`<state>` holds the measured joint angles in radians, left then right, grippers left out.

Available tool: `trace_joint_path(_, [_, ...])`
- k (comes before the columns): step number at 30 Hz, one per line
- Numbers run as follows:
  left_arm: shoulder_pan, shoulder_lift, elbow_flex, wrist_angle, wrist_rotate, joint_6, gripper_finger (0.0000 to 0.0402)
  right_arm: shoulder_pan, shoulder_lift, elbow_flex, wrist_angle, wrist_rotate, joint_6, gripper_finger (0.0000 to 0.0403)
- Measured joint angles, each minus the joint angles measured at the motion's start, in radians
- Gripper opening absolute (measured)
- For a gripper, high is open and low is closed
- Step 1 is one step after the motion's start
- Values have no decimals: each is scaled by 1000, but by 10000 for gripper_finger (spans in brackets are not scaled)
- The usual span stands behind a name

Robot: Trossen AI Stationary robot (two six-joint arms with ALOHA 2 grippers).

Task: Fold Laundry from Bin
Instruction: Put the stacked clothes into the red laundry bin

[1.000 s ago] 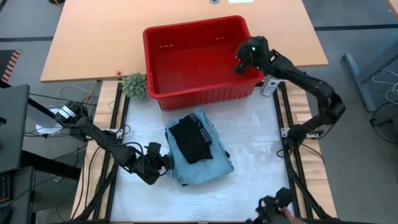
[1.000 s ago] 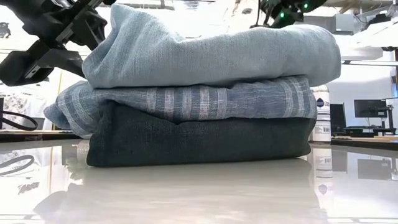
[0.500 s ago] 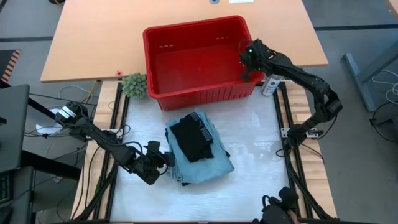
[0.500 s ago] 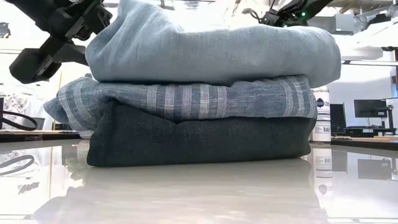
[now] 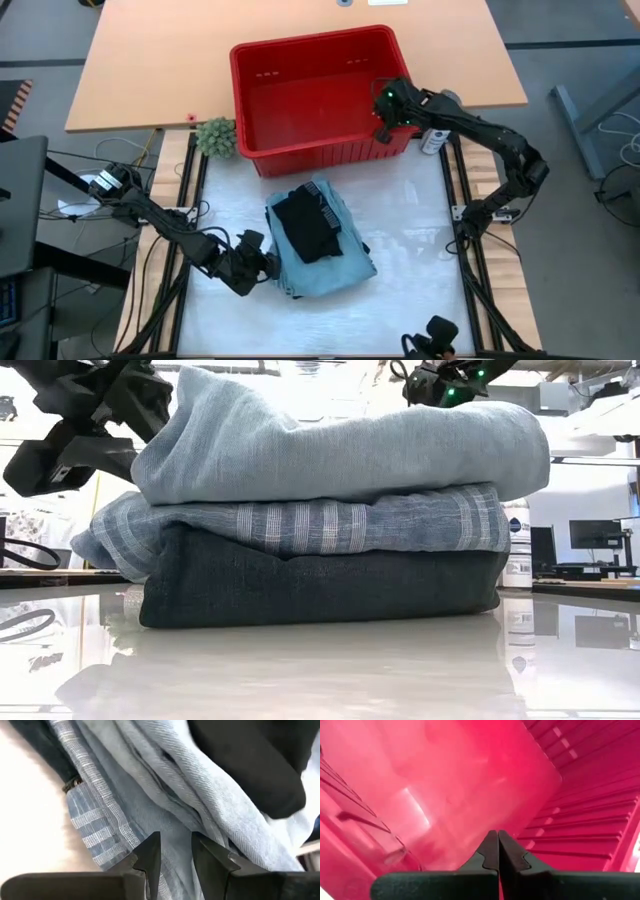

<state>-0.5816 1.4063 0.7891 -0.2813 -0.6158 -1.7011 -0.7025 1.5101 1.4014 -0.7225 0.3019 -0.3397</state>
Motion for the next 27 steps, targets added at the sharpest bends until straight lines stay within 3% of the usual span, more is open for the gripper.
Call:
trace_joint_path(5, [1, 0, 0, 17, 16, 104, 100, 15, 0, 0, -2, -10, -2, 25])
trace_joint_path(11, [1, 0, 0, 34, 191, 191, 149, 16, -5, 0, -11, -12, -18, 23])
trace_joint_path(16, [-9, -1, 0, -91, 303, 92, 177, 13, -29, 0, 6, -12, -78, 23])
trace_joint_path(21, [-24, -36, 0, -213, 227, 15, 178, -6, -47, 0, -7, -14, -85, 23])
trace_joint_path(27, [-24, -162, 0, -376, 20, -47, 178, -22, -85, 0, -14, -14, -111, 23])
